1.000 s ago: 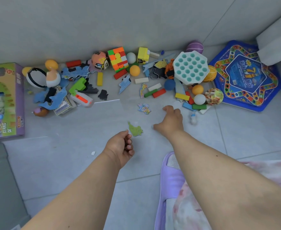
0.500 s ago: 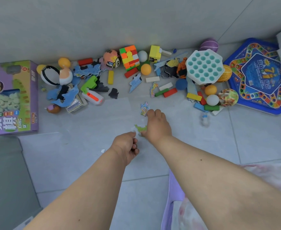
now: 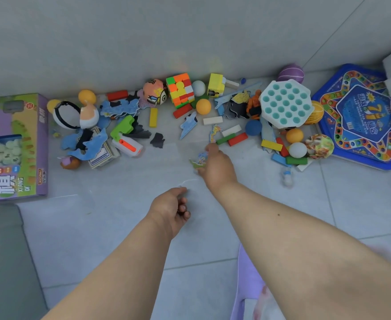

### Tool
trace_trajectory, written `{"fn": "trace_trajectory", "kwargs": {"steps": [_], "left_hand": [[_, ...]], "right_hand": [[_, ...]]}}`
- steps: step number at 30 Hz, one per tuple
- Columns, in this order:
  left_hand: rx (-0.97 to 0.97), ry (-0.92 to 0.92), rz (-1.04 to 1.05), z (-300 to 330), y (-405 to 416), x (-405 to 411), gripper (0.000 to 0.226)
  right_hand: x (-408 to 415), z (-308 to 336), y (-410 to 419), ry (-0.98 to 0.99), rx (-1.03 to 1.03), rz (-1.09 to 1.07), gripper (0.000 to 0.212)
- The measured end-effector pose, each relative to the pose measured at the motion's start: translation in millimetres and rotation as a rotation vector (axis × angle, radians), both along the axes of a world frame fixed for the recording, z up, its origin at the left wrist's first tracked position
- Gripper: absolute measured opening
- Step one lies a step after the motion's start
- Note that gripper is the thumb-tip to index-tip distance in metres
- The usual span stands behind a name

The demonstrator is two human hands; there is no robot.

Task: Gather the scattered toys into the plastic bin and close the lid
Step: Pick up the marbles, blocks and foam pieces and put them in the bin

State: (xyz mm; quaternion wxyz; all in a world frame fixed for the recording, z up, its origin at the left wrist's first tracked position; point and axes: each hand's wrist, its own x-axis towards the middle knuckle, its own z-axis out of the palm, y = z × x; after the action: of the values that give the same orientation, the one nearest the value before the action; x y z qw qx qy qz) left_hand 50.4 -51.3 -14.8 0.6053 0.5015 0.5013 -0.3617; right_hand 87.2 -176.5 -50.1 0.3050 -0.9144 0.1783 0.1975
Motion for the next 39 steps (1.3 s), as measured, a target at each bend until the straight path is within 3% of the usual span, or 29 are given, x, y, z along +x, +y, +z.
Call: {"fn": "trace_trajectory", "kwargs": {"steps": [3,6,8,10,12,13,16,19,21,23,25,27,30,35,39], "left_hand": [[-0.032,-0.012,0.031,-3,3,6,0.013],[-0.051,-0.043,0.077,-5,3,13,0.017],[-0.053,-0.083,0.122,-7,3,17,0.021],[-0.071,-0.122,0.188,-9,4,22,0.027],[-0.155,-0.15,0.305,-11,4,25,0.037],[-0.225,-0.161,0.372,-11,5,27,0.041],[-0.409,-0.176,0.469,-12,5,29,0.042],[-0.45,-0.172,0.457,-13,2,33,0.027],[-0.445,-0.16,0.427,-10,0,36,0.028],[-0.453,-0.149,0.4,-8,0,37,0.031],[-0.464,-0.146,0.383,-6,0,37,0.031],[-0.47,-0.136,0.375,-6,2,36,0.03],[-0.472,-0.128,0.348,-4,5,34,0.03],[-0.398,-0.122,0.349,-5,11,32,0.028],[-0.337,-0.118,0.33,-7,12,32,0.024]], "right_hand": [[15,-6,-2,0.108,-0.138,0.051,0.069],[18,-6,0,0.104,-0.212,0.033,0.066],[15,-3,2,0.101,-0.079,-0.003,0.05],[7,3,8,0.072,0.248,-0.142,0.032],[-3,15,20,0.006,0.535,-0.268,0.029],[-7,21,27,-0.02,0.578,-0.243,0.026],[-14,28,41,-0.15,0.383,0.018,0.017],[-7,30,26,-0.442,0.16,-0.064,0.023],[7,25,-1,-0.529,-0.099,-0.137,0.033],[22,23,-31,-0.31,-0.339,-0.021,0.051],[31,21,-50,-0.077,-0.456,0.165,0.06],[33,17,-57,0.033,-0.519,0.334,0.06],[34,10,-58,0.04,-0.539,0.45,0.052],[30,4,-51,0.068,-0.497,0.419,0.059],[32,2,-46,0.075,-0.413,0.366,0.046]]}}
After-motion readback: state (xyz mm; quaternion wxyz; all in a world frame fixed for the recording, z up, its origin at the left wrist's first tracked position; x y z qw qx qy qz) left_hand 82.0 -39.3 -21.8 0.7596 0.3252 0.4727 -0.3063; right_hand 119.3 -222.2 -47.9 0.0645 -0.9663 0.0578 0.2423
